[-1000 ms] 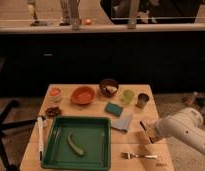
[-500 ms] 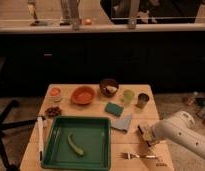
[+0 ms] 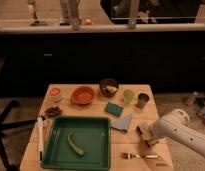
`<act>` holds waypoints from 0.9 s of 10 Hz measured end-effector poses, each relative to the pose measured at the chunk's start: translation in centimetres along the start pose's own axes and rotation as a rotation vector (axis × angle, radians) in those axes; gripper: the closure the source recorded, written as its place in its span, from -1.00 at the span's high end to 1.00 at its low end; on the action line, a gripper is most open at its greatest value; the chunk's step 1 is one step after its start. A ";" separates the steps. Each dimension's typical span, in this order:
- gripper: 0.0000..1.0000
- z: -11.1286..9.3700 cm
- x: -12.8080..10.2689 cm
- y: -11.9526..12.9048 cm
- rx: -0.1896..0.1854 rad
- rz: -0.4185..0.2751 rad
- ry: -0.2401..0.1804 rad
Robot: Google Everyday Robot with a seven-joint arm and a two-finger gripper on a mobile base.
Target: Wipe table surface with eraser
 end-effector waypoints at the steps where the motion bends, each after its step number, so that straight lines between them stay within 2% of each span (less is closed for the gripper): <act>1: -1.00 0.1 0.0 -0.3 0.007 0.005 0.007; 5: -1.00 -0.1 1.0 -2.4 0.037 0.053 0.016; 7: -1.00 0.0 0.8 -1.7 0.029 0.027 0.030; 9: -1.00 0.5 0.3 0.2 0.007 -0.025 0.048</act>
